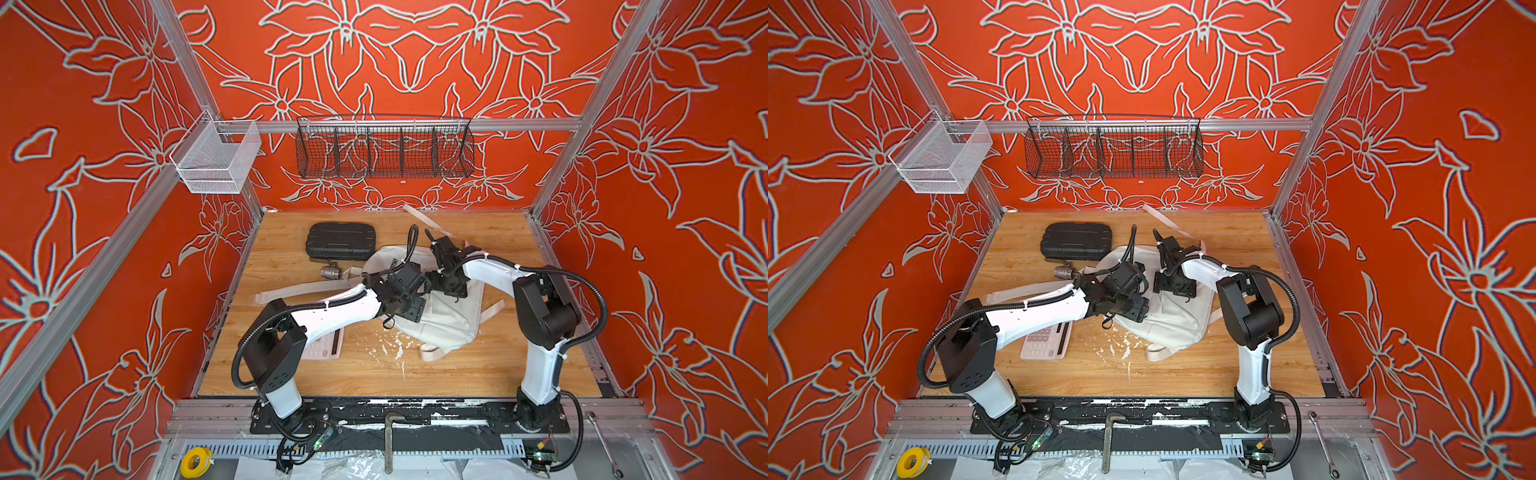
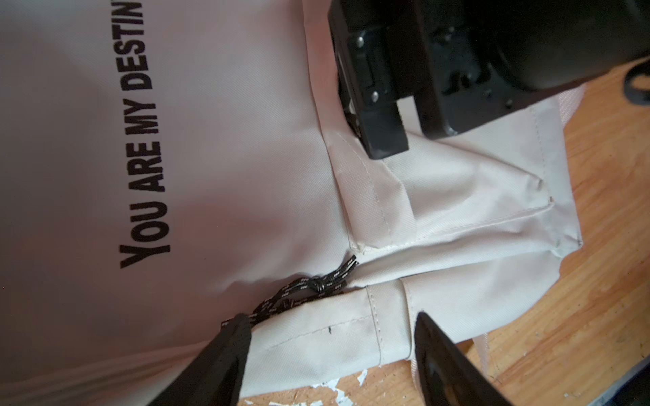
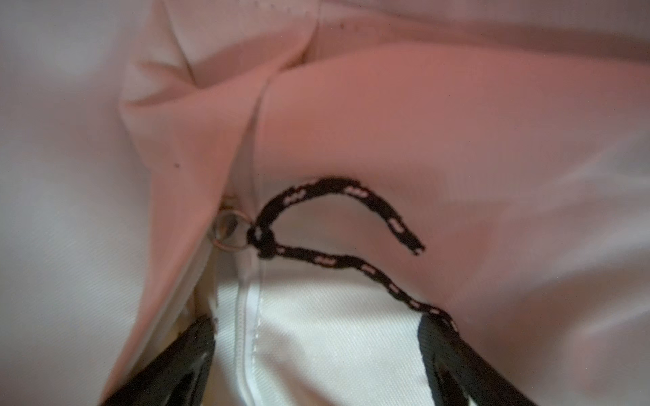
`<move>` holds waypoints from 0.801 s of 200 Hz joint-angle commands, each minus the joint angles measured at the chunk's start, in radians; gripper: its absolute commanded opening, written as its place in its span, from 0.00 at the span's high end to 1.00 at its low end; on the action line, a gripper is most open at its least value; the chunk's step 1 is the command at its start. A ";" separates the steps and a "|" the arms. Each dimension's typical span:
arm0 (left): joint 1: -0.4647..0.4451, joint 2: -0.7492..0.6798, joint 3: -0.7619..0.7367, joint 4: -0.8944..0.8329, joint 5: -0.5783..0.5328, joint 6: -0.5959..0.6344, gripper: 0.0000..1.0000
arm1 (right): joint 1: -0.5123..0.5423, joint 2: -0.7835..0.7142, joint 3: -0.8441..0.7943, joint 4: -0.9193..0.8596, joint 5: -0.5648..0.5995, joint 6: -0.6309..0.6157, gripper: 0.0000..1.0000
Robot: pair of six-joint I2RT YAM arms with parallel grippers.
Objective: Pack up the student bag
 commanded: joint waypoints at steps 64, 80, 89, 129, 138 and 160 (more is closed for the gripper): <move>0.035 0.024 0.033 -0.033 -0.026 -0.012 0.26 | 0.008 0.098 0.004 -0.177 0.173 -0.109 0.58; 0.039 0.021 0.036 -0.045 -0.041 -0.018 0.26 | 0.008 0.088 0.014 -0.194 0.185 -0.128 0.83; 0.041 0.015 0.033 -0.054 -0.053 -0.027 0.26 | 0.008 0.079 0.016 -0.209 0.201 -0.142 0.88; 0.079 -0.076 -0.011 -0.089 -0.069 -0.103 0.26 | 0.004 0.009 0.024 -0.272 0.248 -0.215 1.00; 0.087 -0.101 -0.022 -0.098 -0.070 -0.115 0.26 | 0.002 -0.010 0.027 -0.291 0.268 -0.226 1.00; 0.099 -0.150 -0.045 -0.104 -0.069 -0.126 0.26 | -0.011 -0.075 0.032 -0.330 0.287 -0.235 1.00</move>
